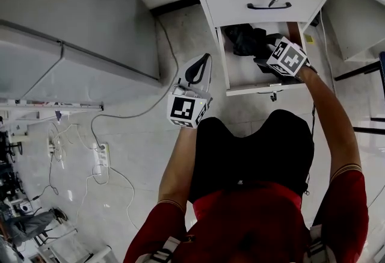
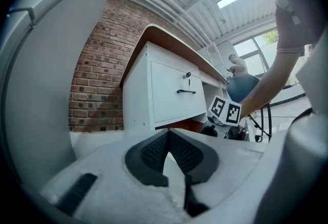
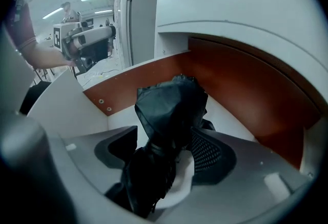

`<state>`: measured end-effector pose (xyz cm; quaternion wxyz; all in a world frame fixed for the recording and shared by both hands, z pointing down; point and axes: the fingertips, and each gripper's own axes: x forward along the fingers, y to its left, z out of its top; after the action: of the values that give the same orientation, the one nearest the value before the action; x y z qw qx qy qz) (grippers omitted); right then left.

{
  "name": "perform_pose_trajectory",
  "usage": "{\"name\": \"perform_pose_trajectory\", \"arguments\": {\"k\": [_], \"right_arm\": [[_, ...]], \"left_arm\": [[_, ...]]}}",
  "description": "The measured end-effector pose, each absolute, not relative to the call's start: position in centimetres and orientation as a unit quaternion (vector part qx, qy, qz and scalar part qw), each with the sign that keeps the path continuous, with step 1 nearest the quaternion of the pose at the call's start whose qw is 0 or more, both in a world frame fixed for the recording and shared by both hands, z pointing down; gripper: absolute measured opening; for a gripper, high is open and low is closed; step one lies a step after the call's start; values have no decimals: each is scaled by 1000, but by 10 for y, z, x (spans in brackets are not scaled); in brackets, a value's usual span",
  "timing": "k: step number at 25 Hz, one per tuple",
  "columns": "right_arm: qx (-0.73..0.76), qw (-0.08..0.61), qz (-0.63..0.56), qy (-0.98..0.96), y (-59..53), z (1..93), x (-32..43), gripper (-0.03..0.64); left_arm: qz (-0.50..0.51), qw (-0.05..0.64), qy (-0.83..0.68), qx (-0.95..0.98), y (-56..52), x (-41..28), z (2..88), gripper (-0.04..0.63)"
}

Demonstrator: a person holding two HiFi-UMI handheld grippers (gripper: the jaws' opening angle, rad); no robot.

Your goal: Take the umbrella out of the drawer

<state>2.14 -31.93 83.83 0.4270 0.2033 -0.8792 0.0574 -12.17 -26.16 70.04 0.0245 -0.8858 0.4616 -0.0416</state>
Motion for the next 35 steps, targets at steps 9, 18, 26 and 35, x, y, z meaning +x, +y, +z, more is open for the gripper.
{"name": "perform_pose_trajectory", "arguments": {"k": [9, 18, 26, 35], "right_arm": [[220, 454, 92, -858, -327, 862, 28, 351], [215, 466, 108, -851, -328, 876, 20, 351], [224, 482, 93, -842, -328, 876, 20, 307], [223, 525, 37, -820, -325, 865, 28, 272]], "left_arm": [[-37, 33, 469, -882, -247, -129, 707, 5], [-37, 32, 476, -878, -239, -138, 710, 5], [-37, 27, 477, -878, -236, -141, 716, 5], [-34, 30, 479, -877, -231, -149, 711, 5]]}}
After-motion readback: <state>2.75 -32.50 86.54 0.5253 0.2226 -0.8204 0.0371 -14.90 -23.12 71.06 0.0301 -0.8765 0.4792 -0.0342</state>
